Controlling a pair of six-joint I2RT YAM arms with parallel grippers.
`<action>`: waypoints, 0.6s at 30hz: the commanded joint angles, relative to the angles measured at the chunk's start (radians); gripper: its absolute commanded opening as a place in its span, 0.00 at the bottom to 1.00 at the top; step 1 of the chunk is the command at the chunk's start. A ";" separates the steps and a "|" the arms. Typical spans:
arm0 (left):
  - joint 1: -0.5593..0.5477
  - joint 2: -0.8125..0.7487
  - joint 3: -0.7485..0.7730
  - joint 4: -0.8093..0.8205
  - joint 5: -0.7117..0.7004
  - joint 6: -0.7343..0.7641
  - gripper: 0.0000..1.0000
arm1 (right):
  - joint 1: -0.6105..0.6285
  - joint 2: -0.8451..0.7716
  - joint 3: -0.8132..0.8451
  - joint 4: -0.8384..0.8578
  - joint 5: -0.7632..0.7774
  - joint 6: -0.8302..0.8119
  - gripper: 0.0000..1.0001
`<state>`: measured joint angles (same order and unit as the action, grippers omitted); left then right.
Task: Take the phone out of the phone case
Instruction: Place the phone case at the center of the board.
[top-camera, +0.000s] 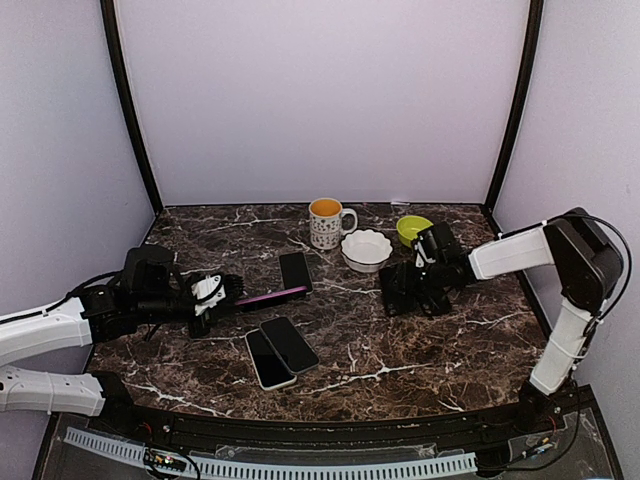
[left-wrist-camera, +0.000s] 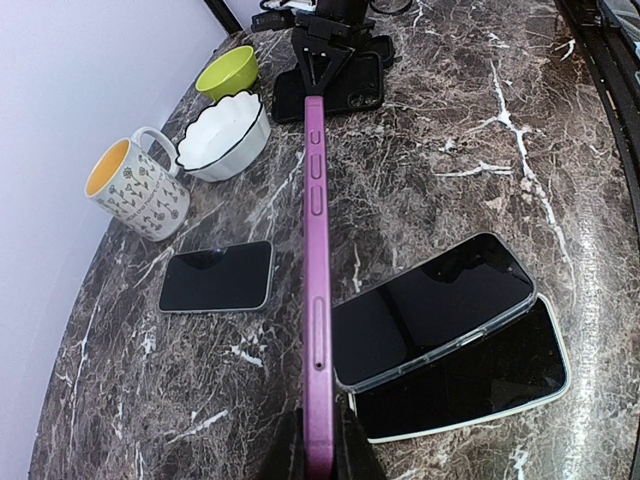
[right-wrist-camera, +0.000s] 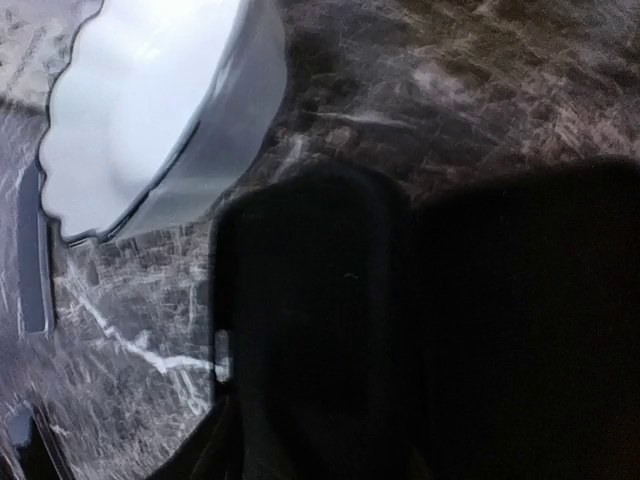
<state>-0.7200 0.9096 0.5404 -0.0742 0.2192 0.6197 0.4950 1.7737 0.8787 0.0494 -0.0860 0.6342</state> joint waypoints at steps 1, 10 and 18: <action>0.004 -0.013 0.001 0.071 0.005 -0.008 0.00 | 0.006 -0.049 0.091 -0.306 0.123 -0.116 0.65; 0.004 -0.005 0.001 0.071 0.010 -0.007 0.00 | -0.019 -0.213 0.288 -0.514 0.231 -0.229 0.83; 0.004 0.050 0.023 0.118 -0.143 -0.101 0.00 | -0.019 -0.270 0.306 -0.448 0.197 -0.251 0.83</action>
<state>-0.7200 0.9325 0.5404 -0.0559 0.1913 0.5953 0.4812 1.5219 1.1931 -0.4187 0.1059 0.4065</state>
